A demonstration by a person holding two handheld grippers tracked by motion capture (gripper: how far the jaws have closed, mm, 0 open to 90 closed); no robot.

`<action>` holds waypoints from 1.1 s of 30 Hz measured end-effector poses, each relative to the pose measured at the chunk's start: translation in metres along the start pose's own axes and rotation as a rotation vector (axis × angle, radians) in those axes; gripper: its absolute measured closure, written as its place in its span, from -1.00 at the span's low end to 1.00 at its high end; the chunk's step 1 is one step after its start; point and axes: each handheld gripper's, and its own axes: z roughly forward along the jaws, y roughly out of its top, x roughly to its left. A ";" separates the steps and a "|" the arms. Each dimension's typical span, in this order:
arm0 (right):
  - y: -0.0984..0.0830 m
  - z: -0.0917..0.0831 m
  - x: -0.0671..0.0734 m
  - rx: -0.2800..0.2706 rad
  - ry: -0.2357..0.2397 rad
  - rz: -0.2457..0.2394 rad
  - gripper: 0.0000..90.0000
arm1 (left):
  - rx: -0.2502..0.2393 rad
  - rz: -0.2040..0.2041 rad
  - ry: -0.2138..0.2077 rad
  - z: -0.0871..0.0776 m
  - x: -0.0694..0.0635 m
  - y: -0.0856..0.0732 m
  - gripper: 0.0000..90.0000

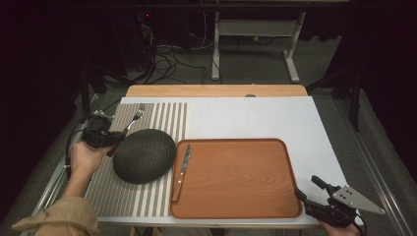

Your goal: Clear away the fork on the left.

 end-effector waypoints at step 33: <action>0.003 0.002 0.006 0.006 0.012 -0.046 -0.41 | -0.093 0.038 -0.076 -0.035 -0.052 -0.058 0.61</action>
